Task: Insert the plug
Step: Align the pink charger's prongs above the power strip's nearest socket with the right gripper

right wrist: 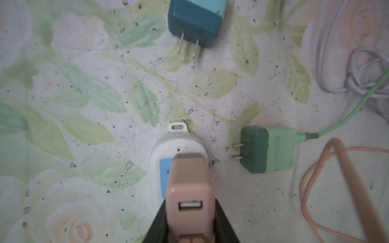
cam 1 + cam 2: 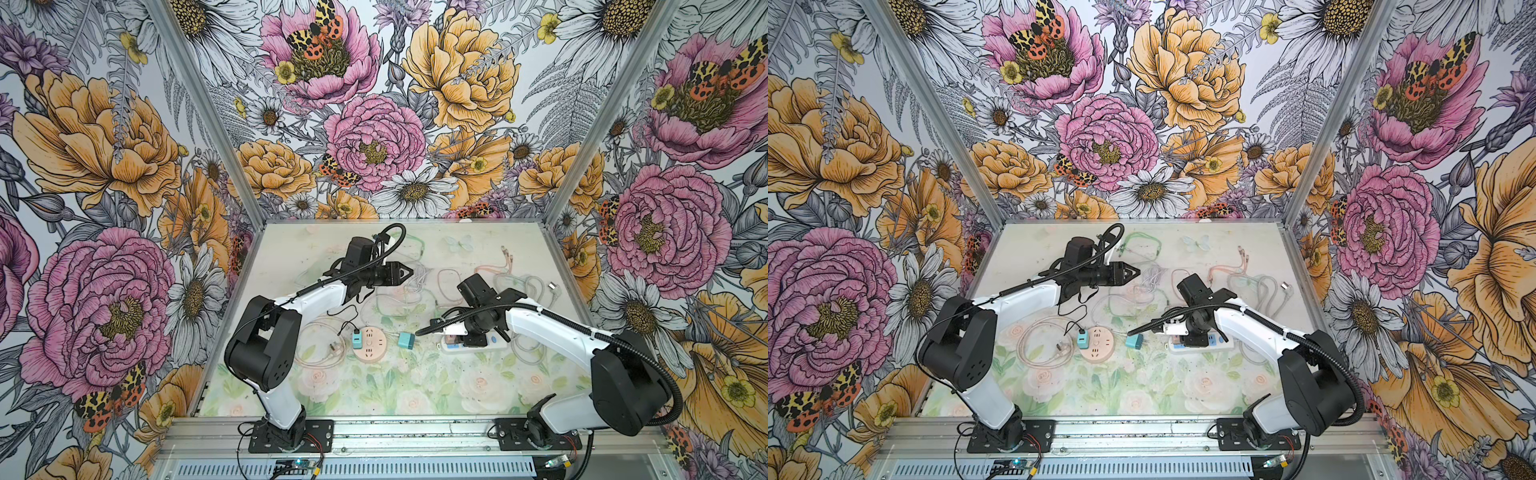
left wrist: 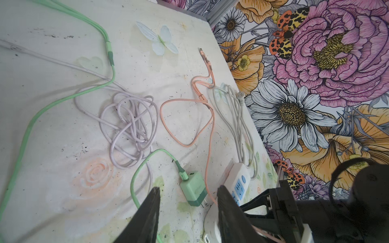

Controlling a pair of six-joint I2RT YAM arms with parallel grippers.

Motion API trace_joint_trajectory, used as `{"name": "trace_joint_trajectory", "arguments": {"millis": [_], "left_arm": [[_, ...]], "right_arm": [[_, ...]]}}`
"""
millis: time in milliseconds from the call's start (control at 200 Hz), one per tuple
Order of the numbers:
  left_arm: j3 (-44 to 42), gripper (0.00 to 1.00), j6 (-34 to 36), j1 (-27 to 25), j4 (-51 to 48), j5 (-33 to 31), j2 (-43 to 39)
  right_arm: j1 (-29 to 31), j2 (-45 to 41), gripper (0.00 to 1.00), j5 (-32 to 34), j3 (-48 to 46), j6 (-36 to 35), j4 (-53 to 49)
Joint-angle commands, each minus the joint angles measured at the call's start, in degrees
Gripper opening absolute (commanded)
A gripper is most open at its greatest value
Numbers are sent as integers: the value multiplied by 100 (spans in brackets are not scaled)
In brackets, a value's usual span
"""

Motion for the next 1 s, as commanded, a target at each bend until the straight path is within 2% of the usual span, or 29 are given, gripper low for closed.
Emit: {"name": "trace_joint_trajectory", "arguments": {"millis": [0, 220, 275, 350, 455, 991], "left_arm": [[-47, 46, -87, 71, 236, 272, 184], [40, 46, -102, 70, 257, 330, 238], [64, 46, -117, 72, 255, 341, 247], [90, 46, -148, 69, 262, 340, 239], [104, 46, -175, 44, 250, 329, 196], [137, 46, -63, -43, -11, 179, -21]], "right_arm": [[-108, 307, 0, 371, -84, -174, -319], [-147, 398, 0, 212, -117, -50, -268], [-189, 347, 3, 96, -75, 43, -233], [-234, 214, 13, -1, -36, 169, -120], [-275, 36, 21, -61, 57, 304, -69], [-314, -153, 30, -265, 330, 408, -69]]}}
